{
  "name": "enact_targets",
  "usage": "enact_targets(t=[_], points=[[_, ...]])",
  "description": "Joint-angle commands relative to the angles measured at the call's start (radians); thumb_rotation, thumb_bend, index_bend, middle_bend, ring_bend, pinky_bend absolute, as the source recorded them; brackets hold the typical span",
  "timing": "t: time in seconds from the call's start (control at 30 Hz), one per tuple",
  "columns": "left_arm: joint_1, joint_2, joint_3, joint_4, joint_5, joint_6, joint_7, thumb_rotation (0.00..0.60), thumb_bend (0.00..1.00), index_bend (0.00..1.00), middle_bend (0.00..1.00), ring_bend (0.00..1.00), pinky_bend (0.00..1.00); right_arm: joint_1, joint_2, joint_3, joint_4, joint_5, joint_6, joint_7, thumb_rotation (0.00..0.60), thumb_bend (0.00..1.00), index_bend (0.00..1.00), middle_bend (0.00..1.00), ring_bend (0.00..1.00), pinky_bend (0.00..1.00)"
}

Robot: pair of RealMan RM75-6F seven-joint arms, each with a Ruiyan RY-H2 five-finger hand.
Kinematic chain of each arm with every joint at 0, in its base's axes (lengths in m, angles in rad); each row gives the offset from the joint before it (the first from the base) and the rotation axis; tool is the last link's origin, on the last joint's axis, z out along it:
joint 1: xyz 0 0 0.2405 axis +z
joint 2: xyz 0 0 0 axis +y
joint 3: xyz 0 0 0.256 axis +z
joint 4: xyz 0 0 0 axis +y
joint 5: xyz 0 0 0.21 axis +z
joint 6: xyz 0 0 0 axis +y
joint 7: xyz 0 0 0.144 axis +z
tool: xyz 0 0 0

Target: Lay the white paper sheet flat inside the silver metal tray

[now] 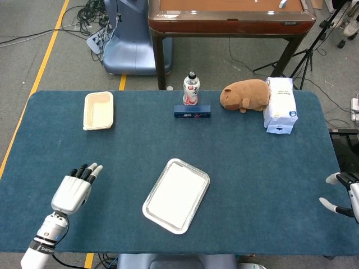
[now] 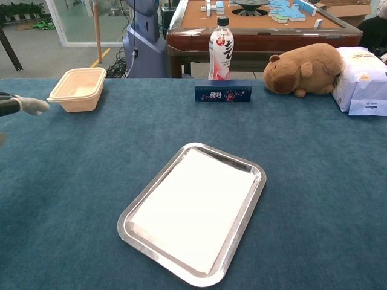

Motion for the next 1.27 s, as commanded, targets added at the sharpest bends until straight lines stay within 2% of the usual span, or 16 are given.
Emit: enact_targets(t=[0.03, 0.27, 0.47, 0.7, 1.27], points=[[0.037, 0.018, -0.001, -0.002, 0.001, 0.061, 0.016, 0.600, 0.61, 0.15, 0.16, 0.14, 0.27, 0.001, -0.004, 0.000, -0.006, -0.001, 0.000, -0.012, 0.600, 0.06, 0.48, 0.49, 0.39, 0.42], [0.112, 0.048, 0.022, -0.007, 0.043, 0.166, -0.012, 0.600, 0.61, 0.15, 0.16, 0.14, 0.26, 0.006, -0.019, 0.002, -0.029, 0.003, -0.005, -0.044, 0.600, 0.06, 0.48, 0.49, 0.40, 0.42], [0.170, 0.047, 0.036, 0.000, 0.076, 0.239, -0.016, 0.600, 0.61, 0.15, 0.21, 0.14, 0.25, 0.016, -0.032, 0.005, -0.057, 0.003, -0.015, -0.073, 0.600, 0.06, 0.48, 0.49, 0.39, 0.42], [0.246, 0.024, 0.035, 0.043, 0.089, 0.332, -0.081, 0.600, 0.58, 0.15, 0.22, 0.14, 0.24, 0.025, -0.045, 0.001, -0.045, 0.013, -0.038, -0.085, 0.600, 0.06, 0.48, 0.49, 0.40, 0.42], [0.267, 0.041, -0.004, 0.040, 0.039, 0.289, -0.111, 0.600, 0.55, 0.15, 0.23, 0.15, 0.24, 0.044, -0.048, 0.004, -0.017, 0.035, -0.077, -0.071, 0.600, 0.06, 0.48, 0.49, 0.40, 0.42]])
